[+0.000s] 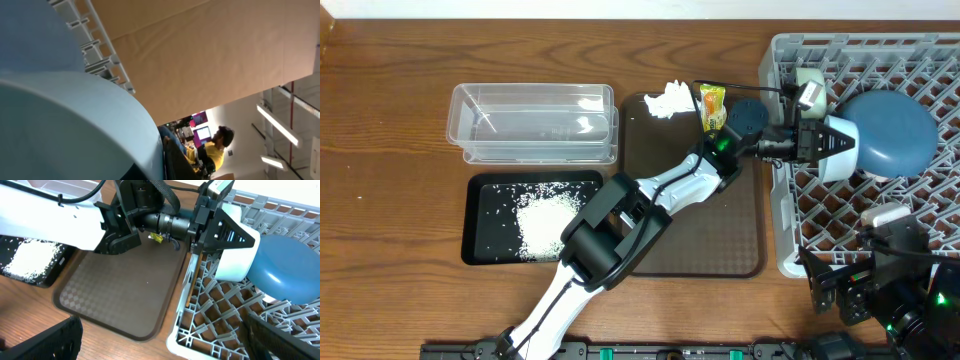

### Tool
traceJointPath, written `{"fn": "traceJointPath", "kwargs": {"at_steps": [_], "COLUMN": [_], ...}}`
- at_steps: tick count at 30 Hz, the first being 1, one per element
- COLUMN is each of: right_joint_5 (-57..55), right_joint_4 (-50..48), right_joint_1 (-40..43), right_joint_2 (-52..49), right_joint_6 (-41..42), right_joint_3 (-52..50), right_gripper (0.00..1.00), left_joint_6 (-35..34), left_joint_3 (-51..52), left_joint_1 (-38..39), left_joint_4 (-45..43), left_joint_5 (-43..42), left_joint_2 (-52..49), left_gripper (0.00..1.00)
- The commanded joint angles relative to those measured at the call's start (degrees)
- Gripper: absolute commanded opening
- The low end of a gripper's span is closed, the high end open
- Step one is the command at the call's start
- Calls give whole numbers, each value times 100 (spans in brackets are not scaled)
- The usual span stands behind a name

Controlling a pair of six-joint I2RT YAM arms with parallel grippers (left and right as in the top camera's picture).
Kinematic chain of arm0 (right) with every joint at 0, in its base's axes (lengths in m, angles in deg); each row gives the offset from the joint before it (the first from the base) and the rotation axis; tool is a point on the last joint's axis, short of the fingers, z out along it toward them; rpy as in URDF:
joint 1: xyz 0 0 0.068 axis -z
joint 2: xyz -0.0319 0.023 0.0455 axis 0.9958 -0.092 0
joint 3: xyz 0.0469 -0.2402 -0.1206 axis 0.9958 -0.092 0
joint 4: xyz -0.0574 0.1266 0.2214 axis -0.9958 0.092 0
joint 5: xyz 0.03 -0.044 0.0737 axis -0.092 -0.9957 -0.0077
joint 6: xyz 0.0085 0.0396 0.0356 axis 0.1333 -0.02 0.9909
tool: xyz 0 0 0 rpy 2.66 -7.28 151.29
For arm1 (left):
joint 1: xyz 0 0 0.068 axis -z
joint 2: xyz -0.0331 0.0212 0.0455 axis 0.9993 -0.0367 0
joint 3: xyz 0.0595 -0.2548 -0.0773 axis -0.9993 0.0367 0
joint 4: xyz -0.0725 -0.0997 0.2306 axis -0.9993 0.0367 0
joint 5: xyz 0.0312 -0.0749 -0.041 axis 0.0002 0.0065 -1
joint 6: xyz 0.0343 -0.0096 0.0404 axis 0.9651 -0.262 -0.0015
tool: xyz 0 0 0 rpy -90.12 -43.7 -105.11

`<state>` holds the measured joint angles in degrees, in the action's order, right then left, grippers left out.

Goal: Sort waste into correct bins and load items into the dishwasher rack
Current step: 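Lower the white plate upright into the rack and open the left gripper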

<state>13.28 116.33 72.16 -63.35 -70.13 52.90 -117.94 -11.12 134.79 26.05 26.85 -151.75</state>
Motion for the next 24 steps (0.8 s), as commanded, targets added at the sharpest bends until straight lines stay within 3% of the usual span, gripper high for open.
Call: {"fn": "traceJointPath", "kwargs": {"at_steps": [1, 18, 24], "right_joint_5": [-17, -17, -17], "right_joint_4": [4, 4, 4], "right_joint_1": [-22, -22, -22], "right_joint_2": [-11, -11, -11], "right_joint_6": [-50, -52, -50], "right_joint_3": [4, 4, 4], "right_gripper": [99, 99, 99], "left_joint_6": [-363, -393, -391], "left_joint_3": [-190, -166, -162], "left_joint_1": [-4, -245, -195], "left_joint_4": [-326, -310, -348], "left_joint_5": [85, -361, -271], "left_joint_2": [-186, -278, -278], "left_gripper": [9, 16, 11]}}
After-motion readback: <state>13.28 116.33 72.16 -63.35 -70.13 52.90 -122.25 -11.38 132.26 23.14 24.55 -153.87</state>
